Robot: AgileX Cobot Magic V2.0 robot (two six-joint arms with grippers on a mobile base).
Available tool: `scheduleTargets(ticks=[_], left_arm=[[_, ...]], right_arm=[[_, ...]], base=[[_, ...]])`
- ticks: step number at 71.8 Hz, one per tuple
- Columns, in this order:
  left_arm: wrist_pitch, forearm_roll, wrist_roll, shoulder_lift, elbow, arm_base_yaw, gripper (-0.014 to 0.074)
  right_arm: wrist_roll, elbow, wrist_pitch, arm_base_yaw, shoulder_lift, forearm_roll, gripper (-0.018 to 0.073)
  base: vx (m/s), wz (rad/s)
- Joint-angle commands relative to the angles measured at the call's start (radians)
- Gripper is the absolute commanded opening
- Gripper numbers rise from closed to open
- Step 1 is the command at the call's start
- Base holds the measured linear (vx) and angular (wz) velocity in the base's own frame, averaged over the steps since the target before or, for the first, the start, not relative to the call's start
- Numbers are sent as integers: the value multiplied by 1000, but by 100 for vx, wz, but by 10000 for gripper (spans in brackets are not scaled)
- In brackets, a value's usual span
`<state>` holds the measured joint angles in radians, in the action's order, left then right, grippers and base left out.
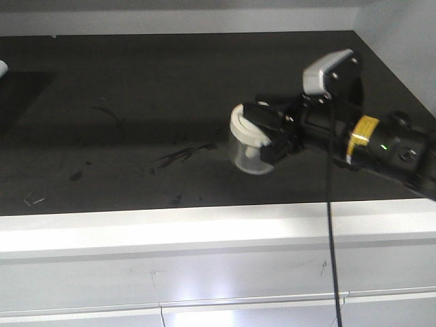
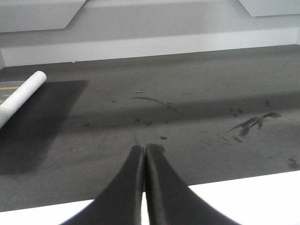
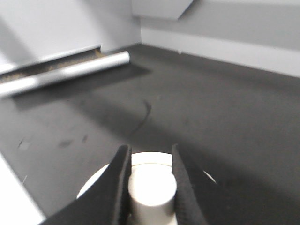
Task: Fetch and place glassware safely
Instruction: 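Pull the held jar back out of the fume hood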
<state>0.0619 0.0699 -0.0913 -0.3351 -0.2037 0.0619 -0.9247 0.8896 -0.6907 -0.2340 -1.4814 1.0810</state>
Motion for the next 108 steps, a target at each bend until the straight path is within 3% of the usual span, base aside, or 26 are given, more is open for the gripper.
scheduleTargets(ticks=[1, 25, 40, 50, 108], left_arm=[[-69, -3, -8, -9, -26, 5, -7], [-68, -3, -8, -9, -26, 5, -7], [-68, -2, -8, -9, -26, 5, -7], [-68, -2, -8, -9, -26, 5, -7], [-68, -2, -8, -9, -26, 5, -7]], right_arm=[[-13, -48, -81, 10, 122, 5, -3], [-76, -299, -107, 10, 339, 98, -3], [-28, -426, -124, 10, 387, 47, -3], [11, -433, -124, 10, 388, -8, -3], [11, -433, -123, 10, 387, 0, -3]], base=[[0, 0], [0, 0], [0, 0], [0, 0], [-1, 3]])
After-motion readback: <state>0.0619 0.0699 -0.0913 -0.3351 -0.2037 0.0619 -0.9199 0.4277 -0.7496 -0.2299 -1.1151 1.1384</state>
